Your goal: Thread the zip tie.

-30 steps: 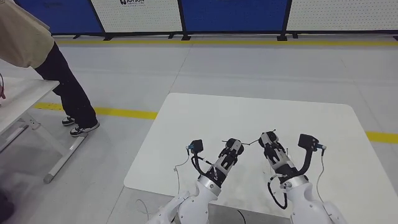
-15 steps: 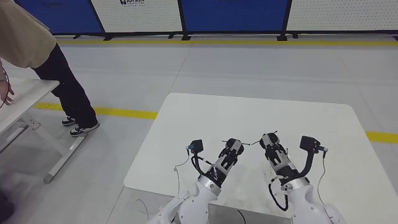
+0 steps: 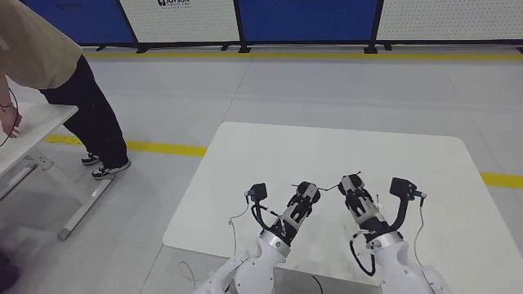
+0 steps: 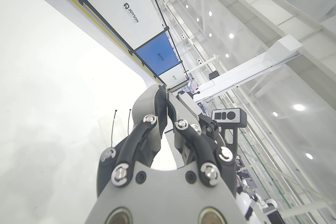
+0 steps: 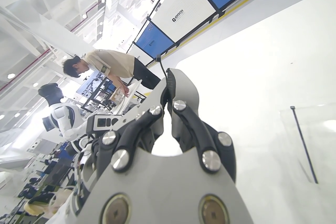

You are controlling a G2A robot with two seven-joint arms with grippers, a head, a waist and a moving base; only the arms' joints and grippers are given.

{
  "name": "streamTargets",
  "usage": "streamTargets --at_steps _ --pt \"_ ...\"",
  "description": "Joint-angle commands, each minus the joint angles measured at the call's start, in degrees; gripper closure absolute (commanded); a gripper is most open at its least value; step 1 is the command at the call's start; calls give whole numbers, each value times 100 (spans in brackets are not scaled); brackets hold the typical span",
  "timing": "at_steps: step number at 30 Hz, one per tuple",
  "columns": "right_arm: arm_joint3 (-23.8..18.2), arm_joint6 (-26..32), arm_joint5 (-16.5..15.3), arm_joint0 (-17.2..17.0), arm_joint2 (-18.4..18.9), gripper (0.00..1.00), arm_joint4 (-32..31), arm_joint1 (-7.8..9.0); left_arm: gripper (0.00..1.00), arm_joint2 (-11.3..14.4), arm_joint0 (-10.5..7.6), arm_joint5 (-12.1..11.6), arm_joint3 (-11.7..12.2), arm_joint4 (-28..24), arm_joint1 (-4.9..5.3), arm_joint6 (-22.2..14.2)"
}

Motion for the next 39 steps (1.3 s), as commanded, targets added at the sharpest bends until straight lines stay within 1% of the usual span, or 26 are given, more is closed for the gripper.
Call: streamTargets --at_steps 1,15,27,39 --pt "8 -15 6 2 3 100 4 -9 100 0 0 0 0 0 0 0" --pt "-68 -48 -72 -158 119 100 -51 -47 100 0 0 0 0 0 0 0" --pt "-60 -74 -57 -127 120 100 -59 -102 100 0 0 0 0 0 0 0" --pt "-47 132 -57 -97 137 100 -149 -135 100 0 0 0 0 0 0 0"
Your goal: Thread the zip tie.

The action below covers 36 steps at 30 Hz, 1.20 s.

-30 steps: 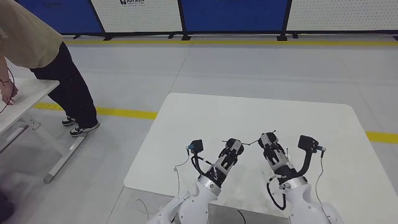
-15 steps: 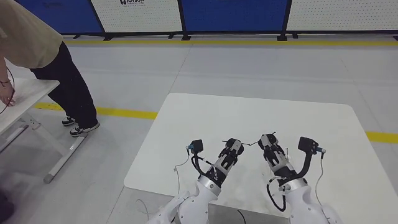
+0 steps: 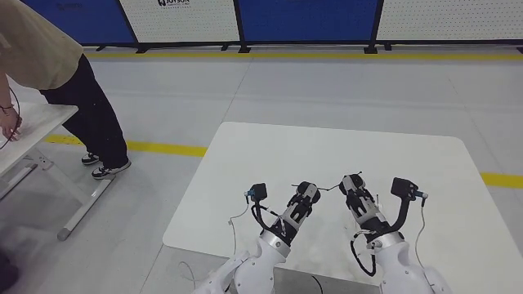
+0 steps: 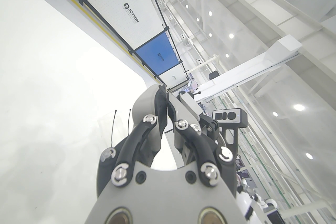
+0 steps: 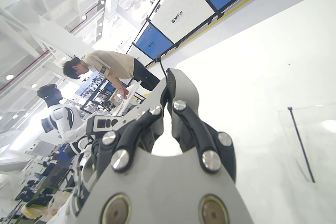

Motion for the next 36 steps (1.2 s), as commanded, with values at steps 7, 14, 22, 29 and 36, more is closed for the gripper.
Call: streamTargets --at_steps 7,14,22,29,36 --pt "3 -64 35 -17 66 100 1 -26 100 0 0 0 0 0 0 0" --pt "2 -80 42 -25 79 100 0 -27 100 0 0 0 0 0 0 0" --pt "38 -146 -31 -38 52 100 90 -53 100 0 0 0 0 0 0 0" --pt "64 -94 -55 -27 32 100 79 -77 100 0 0 0 0 0 0 0" --pt "104 -28 -70 -31 40 100 96 -97 100 0 0 0 0 0 0 0"
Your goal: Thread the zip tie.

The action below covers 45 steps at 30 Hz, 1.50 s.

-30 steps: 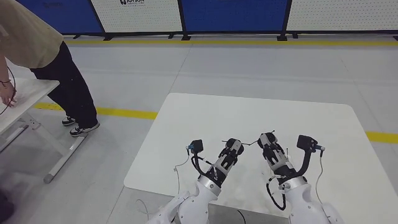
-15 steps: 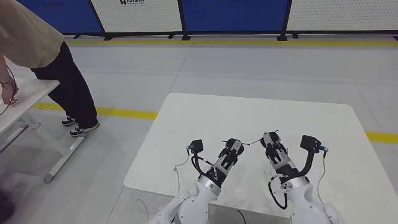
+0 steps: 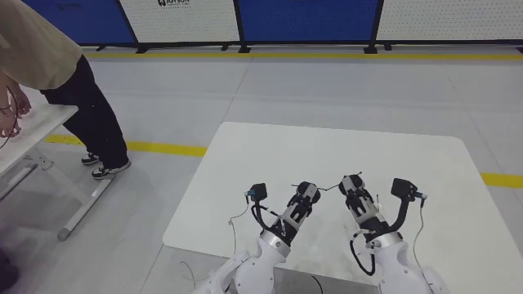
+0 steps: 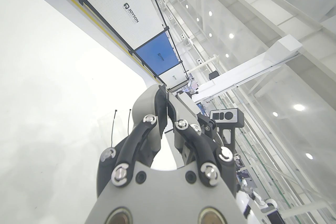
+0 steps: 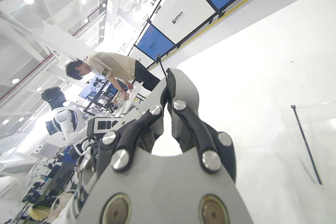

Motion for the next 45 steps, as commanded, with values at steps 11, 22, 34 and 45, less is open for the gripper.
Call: streamTargets --at_steps 11,22,34,45 --pt "-147 -159 -77 -143 156 100 76 -23 100 0 0 0 0 0 0 0" --pt "-81 -87 -52 -126 83 100 23 -60 100 0 0 0 0 0 0 0" --pt "-28 -39 -78 -118 89 100 -4 -90 100 0 0 0 0 0 0 0" --pt "-92 -39 -160 -196 182 100 1 -101 100 0 0 0 0 0 0 0"
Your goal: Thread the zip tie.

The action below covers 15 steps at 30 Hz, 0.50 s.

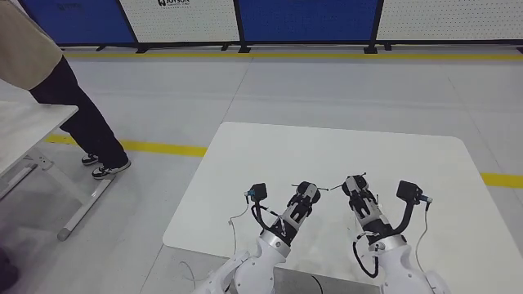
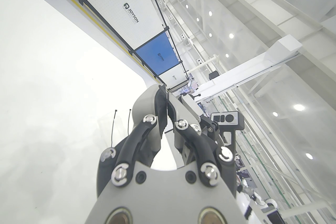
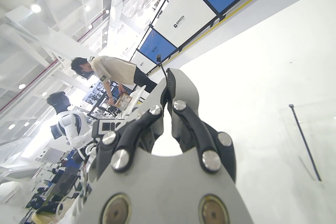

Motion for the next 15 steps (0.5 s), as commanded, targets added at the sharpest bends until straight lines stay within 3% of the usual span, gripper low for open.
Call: streamTargets --at_steps 1,15 --pt "8 32 -6 5 -8 100 -13 -3 100 0 0 0 0 0 0 0" --pt "17 22 -10 21 8 100 -14 -37 100 0 0 0 0 0 0 0"
